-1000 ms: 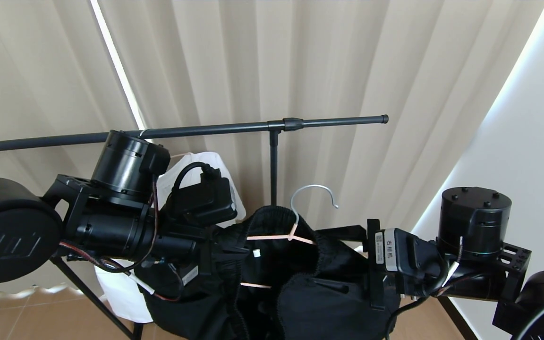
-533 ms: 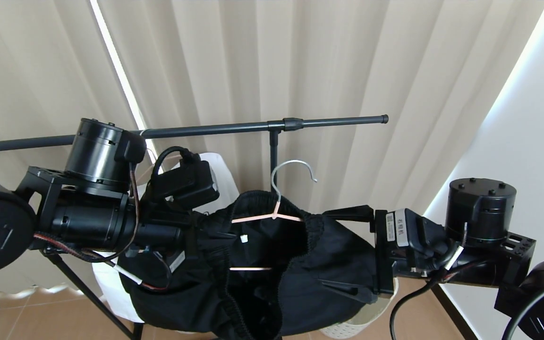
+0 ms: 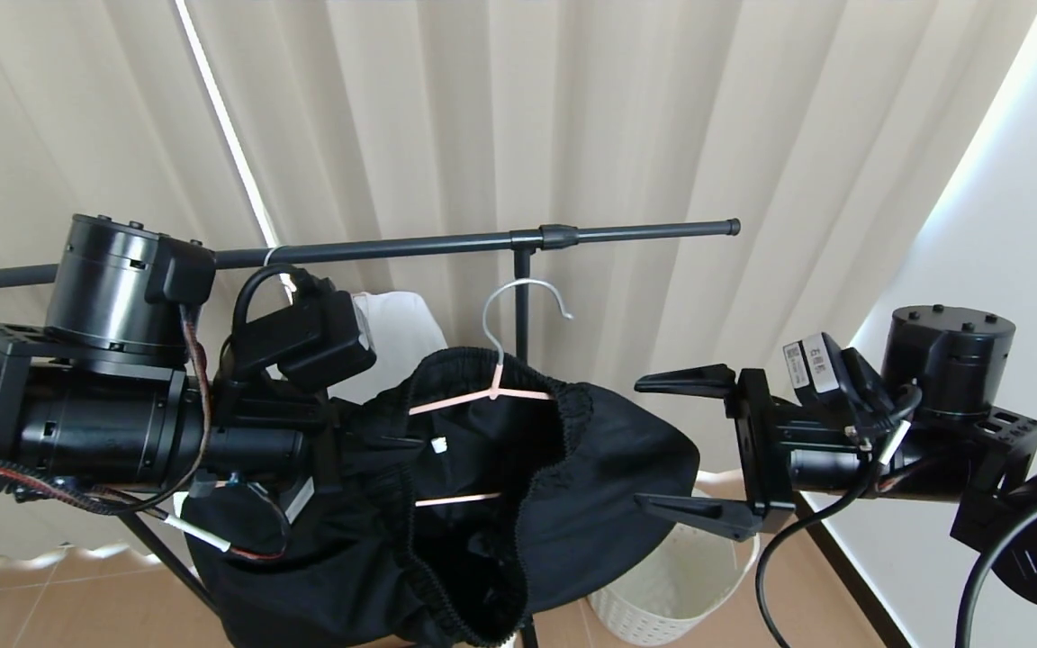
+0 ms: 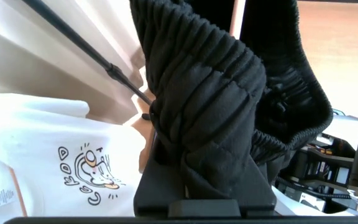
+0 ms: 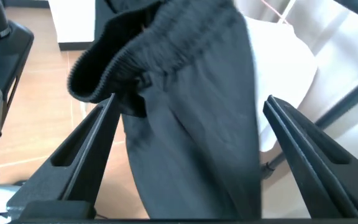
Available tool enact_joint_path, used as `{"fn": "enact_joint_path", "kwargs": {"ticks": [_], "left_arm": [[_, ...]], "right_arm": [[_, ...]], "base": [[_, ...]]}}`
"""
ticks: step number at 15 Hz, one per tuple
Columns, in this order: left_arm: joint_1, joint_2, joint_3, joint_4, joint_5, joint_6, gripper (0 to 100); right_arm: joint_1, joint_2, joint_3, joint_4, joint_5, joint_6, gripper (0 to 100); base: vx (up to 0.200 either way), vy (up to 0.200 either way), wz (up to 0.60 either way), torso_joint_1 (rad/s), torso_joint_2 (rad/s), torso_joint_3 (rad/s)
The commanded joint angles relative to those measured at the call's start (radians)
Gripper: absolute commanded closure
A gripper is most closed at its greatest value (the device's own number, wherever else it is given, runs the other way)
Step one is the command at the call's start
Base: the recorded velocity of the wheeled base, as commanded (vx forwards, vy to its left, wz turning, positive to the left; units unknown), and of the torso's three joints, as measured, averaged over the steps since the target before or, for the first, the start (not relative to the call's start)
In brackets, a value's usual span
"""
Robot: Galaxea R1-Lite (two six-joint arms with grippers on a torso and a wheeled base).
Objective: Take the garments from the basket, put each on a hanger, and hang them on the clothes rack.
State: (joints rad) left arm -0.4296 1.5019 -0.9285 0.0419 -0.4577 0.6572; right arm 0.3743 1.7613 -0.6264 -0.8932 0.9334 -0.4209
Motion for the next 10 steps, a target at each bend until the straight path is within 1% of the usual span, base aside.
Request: {"fn": "enact_joint_path", "kwargs": {"ticks": [1, 5, 7, 10], "left_arm": [[0.005, -0.028, 0.008, 0.000, -0.001, -0.002, 100], [0.008, -0.063, 0.023, 0.000, -0.001, -0.021, 100], [0.032, -0.069, 0.027, 0.000, -0.003, -0.022, 100], [0.032, -0.083, 0.027, 0.000, -0.003, -0.051, 100]], "right_arm": [[-0.021, 0.050, -0.022, -0.006, 0.001, -0.001, 0], [-0.049, 0.089, -0.046, -0.003, 0.001, -0.001, 0], [-0.052, 0.095, -0.044, -0.001, 0.001, -0.001, 0], [-0.060, 0.136, -0.055, -0.004, -0.001, -0.006, 0]], "base": [[0.000, 0.000, 0.00, 0.000, 0.00, 0.000], [0.000, 0.000, 0.00, 0.000, 0.00, 0.000], [0.000, 0.000, 0.00, 0.000, 0.00, 0.000], [0.000, 0.000, 0.00, 0.000, 0.00, 0.000]]}}
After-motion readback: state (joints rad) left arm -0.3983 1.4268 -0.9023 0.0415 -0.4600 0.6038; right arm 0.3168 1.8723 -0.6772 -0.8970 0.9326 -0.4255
